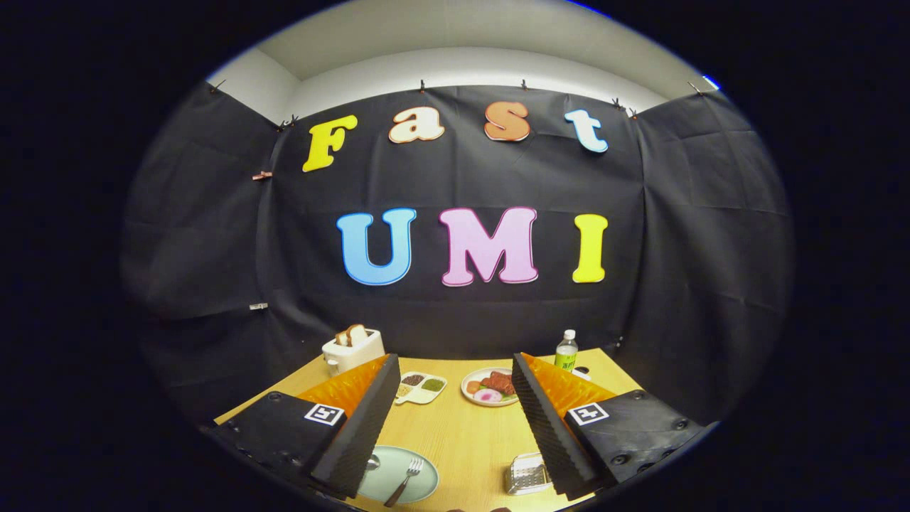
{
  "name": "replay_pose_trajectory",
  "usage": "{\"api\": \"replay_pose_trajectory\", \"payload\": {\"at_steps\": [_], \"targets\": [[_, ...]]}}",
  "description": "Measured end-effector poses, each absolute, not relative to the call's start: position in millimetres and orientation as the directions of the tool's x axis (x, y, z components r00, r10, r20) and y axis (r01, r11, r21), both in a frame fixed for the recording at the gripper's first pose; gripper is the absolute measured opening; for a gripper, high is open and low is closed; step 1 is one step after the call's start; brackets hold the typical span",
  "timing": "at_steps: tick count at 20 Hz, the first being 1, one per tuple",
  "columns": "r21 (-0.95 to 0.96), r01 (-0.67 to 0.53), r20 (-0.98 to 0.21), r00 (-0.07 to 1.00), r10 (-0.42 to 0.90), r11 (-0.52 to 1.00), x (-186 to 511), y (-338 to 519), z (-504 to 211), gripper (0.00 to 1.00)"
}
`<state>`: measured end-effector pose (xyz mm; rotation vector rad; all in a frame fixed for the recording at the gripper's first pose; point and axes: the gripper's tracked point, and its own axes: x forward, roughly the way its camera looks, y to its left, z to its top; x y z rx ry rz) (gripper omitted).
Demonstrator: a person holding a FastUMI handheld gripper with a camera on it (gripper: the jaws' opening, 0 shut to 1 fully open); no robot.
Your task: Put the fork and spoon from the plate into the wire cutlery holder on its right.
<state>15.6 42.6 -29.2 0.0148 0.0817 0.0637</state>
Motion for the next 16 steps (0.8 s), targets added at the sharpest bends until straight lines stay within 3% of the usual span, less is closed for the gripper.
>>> {"api": "replay_pose_trajectory", "payload": {"at_steps": [4,7,12,16], "targets": [[0.039,-0.074,-0.173,0.982,0.079,0.997,22,58,-63,0.98],[0.073,-0.074,-0.308,0.947,0.093,0.995,22,71,-111,0.98],[0.139,-0.023,-0.563,0.821,0.099,0.990,6,90,-209,0.98],[0.158,0.015,-0.694,0.713,0.100,0.987,-10,107,-270,0.97]]}}
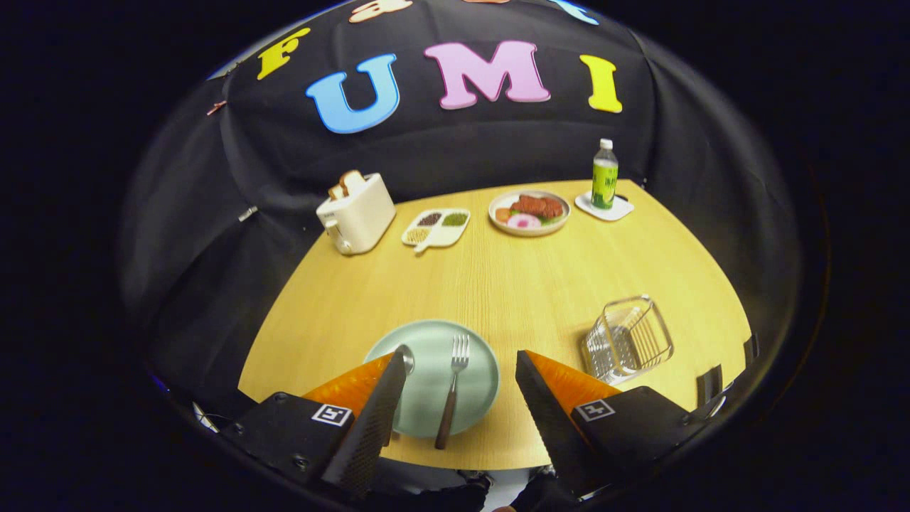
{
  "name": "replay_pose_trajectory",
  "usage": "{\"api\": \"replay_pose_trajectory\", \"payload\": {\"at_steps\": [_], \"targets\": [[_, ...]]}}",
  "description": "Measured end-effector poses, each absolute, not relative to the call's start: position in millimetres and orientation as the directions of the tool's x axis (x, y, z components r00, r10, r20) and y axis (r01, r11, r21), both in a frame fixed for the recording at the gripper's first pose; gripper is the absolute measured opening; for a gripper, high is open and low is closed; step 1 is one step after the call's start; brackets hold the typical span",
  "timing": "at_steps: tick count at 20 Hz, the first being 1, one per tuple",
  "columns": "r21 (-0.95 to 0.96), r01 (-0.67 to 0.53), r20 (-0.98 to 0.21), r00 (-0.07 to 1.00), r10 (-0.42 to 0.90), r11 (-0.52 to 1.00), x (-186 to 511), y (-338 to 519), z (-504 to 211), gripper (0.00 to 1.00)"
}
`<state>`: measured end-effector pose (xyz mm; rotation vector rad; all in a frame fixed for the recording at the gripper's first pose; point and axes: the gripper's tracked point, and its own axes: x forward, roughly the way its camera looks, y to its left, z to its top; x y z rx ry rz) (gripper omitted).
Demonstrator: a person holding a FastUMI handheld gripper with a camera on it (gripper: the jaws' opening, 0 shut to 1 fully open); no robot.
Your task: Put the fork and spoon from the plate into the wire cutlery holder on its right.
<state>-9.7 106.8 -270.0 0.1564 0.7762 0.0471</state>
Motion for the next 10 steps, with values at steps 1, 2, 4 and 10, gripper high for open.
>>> {"api": "replay_pose_trajectory", "payload": {"at_steps": [1,2,4,10], "targets": [[0.156,0.014,-0.715,0.691,0.103,0.988,-12,112,-282,0.98],[0.146,0.011,-0.732,0.674,0.100,0.989,-15,116,-294,0.95],[0.124,0.001,-0.754,0.651,0.093,0.992,-15,123,-314,0.88],[0.023,-0.033,-0.813,0.582,0.038,0.999,-7,129,-368,0.80]]}}
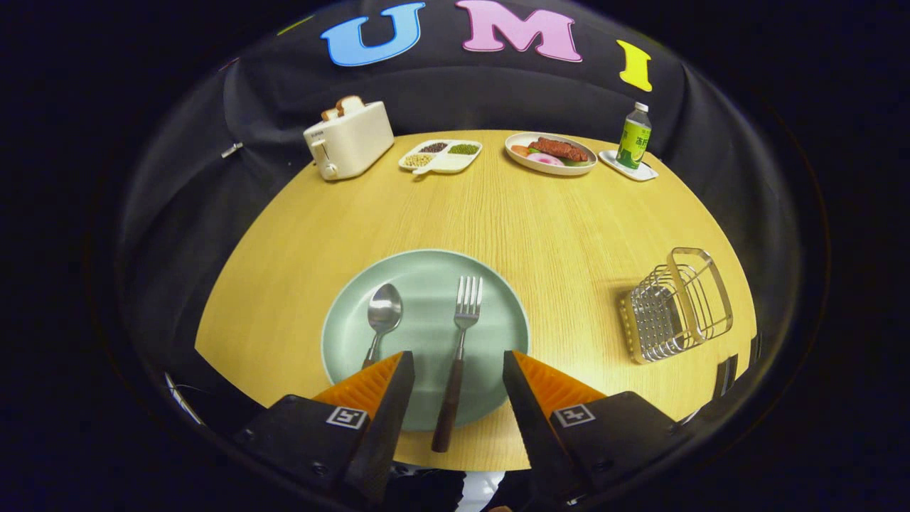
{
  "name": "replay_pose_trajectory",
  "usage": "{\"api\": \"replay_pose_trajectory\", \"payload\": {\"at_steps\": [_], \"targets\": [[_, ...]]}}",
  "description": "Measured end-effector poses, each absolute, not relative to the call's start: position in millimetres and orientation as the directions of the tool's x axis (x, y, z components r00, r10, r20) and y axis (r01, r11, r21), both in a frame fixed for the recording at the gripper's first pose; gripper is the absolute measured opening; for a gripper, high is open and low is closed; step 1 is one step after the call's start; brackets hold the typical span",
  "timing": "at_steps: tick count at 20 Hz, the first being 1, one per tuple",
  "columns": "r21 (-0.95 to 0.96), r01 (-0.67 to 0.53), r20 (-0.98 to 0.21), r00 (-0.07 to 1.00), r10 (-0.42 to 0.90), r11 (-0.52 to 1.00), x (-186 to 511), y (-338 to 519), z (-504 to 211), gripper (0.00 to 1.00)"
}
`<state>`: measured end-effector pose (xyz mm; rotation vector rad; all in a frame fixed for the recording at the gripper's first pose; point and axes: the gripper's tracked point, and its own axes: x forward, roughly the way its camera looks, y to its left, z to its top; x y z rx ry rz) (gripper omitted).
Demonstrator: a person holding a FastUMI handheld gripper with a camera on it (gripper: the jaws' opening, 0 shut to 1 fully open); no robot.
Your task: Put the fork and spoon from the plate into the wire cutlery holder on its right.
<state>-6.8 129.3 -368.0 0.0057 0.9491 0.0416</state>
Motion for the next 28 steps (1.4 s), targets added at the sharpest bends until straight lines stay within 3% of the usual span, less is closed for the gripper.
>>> {"api": "replay_pose_trajectory", "payload": {"at_steps": [5,9,12,13,14,16,17,18,21,24,28], "targets": [[-0.031,-0.048,-0.881,0.472,-0.005,0.998,-9,131,-403,0.73],[-0.062,-0.057,-0.907,0.420,-0.032,0.996,-8,131,-414,0.60],[-0.057,-0.083,-0.933,0.359,-0.024,0.995,-11,136,-416,0.56],[-0.055,-0.100,-0.944,0.329,-0.020,0.993,-13,137,-418,0.53],[-0.052,-0.108,-0.950,0.312,-0.016,0.993,-13,138,-417,0.39],[-0.045,-0.106,-0.959,0.283,-0.013,0.993,-12,140,-418,0.26],[-0.034,-0.094,-0.960,0.280,-0.007,0.995,-12,140,-418,0.26],[-0.025,-0.098,-0.960,0.280,0.004,0.995,-11,141,-418,0.14],[0.021,-0.142,-0.955,0.289,0.062,0.990,-10,141,-416,0.09],[0.075,-0.102,-0.949,0.299,0.102,0.992,-9,137,-408,0.07],[0.088,-0.140,-0.930,0.342,0.132,0.986,-1,129,-371,0.07]]}}
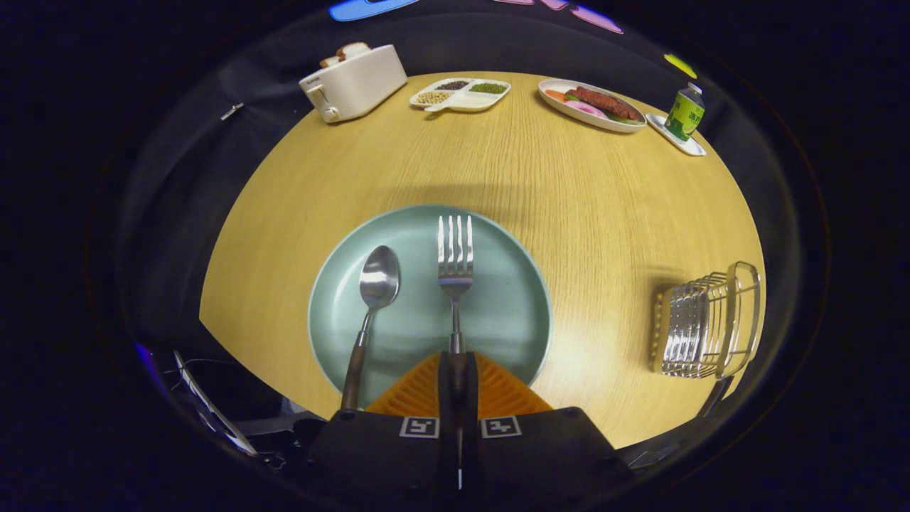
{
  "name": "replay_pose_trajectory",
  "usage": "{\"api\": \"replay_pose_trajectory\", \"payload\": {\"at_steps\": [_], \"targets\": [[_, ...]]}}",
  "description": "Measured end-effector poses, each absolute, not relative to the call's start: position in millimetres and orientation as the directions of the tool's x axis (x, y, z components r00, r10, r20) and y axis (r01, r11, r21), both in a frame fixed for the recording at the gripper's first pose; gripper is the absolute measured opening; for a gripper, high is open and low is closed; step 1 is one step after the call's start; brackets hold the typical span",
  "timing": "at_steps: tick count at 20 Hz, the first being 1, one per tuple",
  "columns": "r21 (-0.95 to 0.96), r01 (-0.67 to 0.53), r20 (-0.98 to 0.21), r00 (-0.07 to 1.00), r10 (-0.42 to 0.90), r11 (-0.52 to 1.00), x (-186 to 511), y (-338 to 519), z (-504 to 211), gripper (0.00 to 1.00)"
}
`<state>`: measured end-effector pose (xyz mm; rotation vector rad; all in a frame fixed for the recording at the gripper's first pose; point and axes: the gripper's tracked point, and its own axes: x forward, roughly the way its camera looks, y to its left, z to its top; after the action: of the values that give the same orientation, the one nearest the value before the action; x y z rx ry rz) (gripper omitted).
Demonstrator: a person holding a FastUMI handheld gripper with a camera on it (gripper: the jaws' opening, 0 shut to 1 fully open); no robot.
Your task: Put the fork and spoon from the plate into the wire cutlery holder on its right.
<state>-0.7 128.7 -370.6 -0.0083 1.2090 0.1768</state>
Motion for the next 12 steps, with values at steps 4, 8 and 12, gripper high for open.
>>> {"api": "replay_pose_trajectory", "payload": {"at_steps": [4,8,12], "targets": [[0.123,-0.150,-0.909,0.380,0.172,0.981,3,103,-311,0.07],[0.117,-0.115,-0.904,0.398,0.154,0.986,-5,45,-260,0.07],[0.070,-0.091,-0.930,0.355,0.098,0.993,-30,-21,-239,0.07]]}}
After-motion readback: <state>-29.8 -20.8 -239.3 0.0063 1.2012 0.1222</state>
